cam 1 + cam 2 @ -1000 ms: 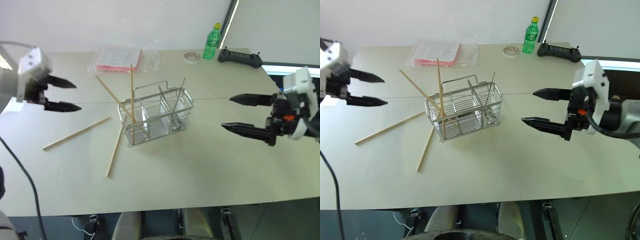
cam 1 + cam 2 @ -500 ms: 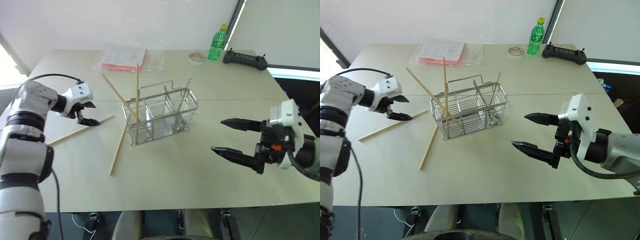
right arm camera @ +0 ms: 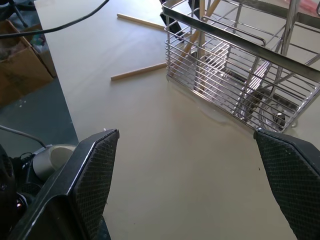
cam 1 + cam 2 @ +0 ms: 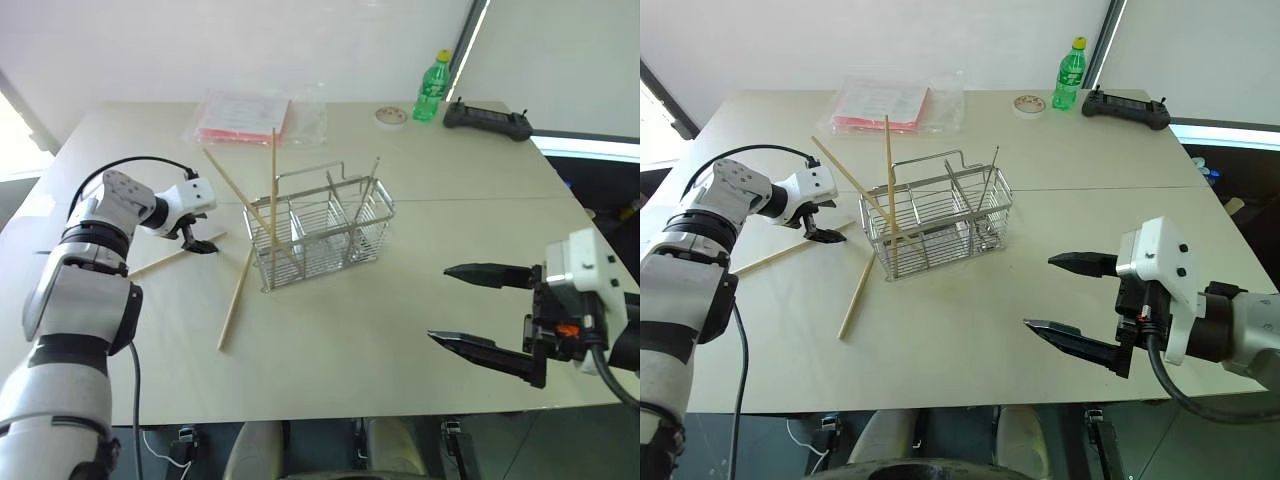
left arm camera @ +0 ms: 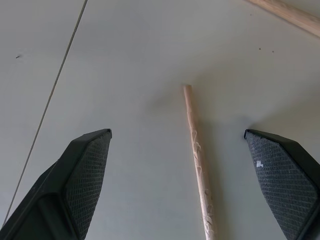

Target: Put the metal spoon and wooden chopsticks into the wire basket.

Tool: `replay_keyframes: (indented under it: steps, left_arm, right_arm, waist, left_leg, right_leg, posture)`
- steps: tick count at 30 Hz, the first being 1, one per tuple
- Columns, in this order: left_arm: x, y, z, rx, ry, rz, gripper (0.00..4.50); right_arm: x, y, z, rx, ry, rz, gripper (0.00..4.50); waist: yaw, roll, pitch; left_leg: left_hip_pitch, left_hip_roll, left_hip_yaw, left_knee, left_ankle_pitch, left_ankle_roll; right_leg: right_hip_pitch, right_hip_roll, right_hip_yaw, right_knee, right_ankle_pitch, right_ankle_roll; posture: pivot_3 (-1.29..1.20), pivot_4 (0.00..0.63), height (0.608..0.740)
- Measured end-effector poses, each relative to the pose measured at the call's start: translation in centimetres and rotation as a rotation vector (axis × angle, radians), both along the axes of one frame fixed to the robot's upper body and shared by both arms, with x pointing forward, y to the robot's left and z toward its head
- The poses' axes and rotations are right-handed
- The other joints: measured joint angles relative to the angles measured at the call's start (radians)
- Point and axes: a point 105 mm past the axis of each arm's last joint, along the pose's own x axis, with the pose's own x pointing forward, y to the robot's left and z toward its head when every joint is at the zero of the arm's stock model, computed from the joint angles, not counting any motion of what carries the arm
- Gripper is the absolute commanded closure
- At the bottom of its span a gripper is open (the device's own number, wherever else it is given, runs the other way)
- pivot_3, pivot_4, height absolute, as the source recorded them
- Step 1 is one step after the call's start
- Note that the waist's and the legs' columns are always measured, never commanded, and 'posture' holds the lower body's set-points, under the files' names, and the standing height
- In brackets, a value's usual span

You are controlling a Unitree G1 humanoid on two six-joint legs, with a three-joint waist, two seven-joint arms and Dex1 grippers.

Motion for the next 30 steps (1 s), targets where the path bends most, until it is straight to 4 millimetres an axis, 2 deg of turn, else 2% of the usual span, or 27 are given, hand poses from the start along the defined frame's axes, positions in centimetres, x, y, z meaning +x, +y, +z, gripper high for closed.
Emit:
replay_keyframes:
  steps: [1,4,11,21,24,26,27,28,30]
  left_arm:
    - [0.0,0.0,0.0,0.001,0.000,0.005,0.00]
    - [0.1,-0.2,-0.3,-0.001,0.005,0.013,0.86]
    - [0.2,-1.0,-0.7,-0.041,0.022,0.032,4.34]
    - [0.5,-0.8,-0.5,-0.095,-0.002,0.087,4.43]
    - [1.1,-0.5,0.4,-0.185,-0.059,0.151,4.43]
    - [2.0,-0.3,2.1,-0.294,-0.147,0.226,4.43]
    - [2.6,-0.2,3.8,-0.373,-0.215,0.271,4.43]
    - [3.2,-0.1,5.6,-0.454,-0.281,0.303,4.43]
    - [3.9,0.2,11.0,-0.673,-0.424,0.353,4.43]
  right_arm:
    - [0.0,0.0,0.0,0.003,0.001,0.001,0.08]
    - [0.0,0.0,0.1,-0.005,0.000,-0.001,0.00]
    - [0.1,-0.1,0.2,-0.009,0.005,0.001,0.00]
    - [0.1,0.0,0.4,0.001,0.000,0.017,0.00]
    - [0.2,0.0,0.3,0.005,0.008,0.019,0.00]
    - [0.2,-0.1,0.2,0.004,0.009,0.015,0.00]
    - [0.3,-0.1,0.2,0.002,0.009,0.012,0.00]
    - [0.2,-0.1,0.1,0.001,0.012,0.011,0.00]
    - [0.2,-0.2,-0.1,0.000,0.022,0.008,0.00]
  waist:
    - [0.000,0.000,0.000]
    - [0.000,0.001,-0.001]
    - [0.002,0.001,-0.001]
    - [0.001,0.001,-0.001]
    - [0.000,0.000,0.000]
    - [0.000,-0.002,0.001]
    - [0.001,-0.003,0.002]
    - [0.002,-0.005,0.003]
    - [0.001,-0.009,0.005]
  left_leg:
    - [0.000,0.000,0.000,0.000,0.000,0.000]
    - [0.001,0.000,0.000,0.000,0.000,0.000]
    - [0.000,0.000,0.000,0.000,0.000,0.000]
    - [-0.001,0.000,-0.001,0.000,0.000,0.000]
    - [-0.002,0.000,-0.001,0.000,0.000,0.000]
    - [-0.002,0.000,-0.002,0.000,0.000,0.000]
    - [-0.003,0.000,-0.003,0.000,0.000,0.000]
    - [-0.003,0.000,-0.004,0.000,0.000,0.000]
    - [-0.004,0.000,-0.005,0.000,0.000,0.000]
  right_leg:
    - [0.000,0.000,0.000,0.000,0.000,0.000]
    - [0.001,0.000,0.000,0.000,0.000,0.000]
    - [0.002,-0.001,-0.002,0.000,0.000,0.000]
    - [0.001,-0.001,-0.003,-0.001,0.001,0.003]
    - [0.001,-0.001,-0.003,-0.001,0.002,0.003]
    - [0.000,-0.001,-0.004,-0.001,0.002,0.003]
    - [0.000,-0.001,-0.005,-0.001,0.002,0.004]
    - [0.000,-0.001,-0.006,-0.001,0.002,0.004]
    - [0.000,-0.001,-0.007,-0.001,0.002,0.004]
  posture:
    - [0.00,0.150,0.690]
    - [0.00,0.150,0.690]
    - [0.00,0.150,0.690]
    - [0.00,0.150,0.690]
    - [0.00,0.150,0.690]
    - [0.00,0.150,0.690]
    - [0.00,0.150,0.690]
    - [0.00,0.150,0.690]
    - [0.00,0.150,0.690]
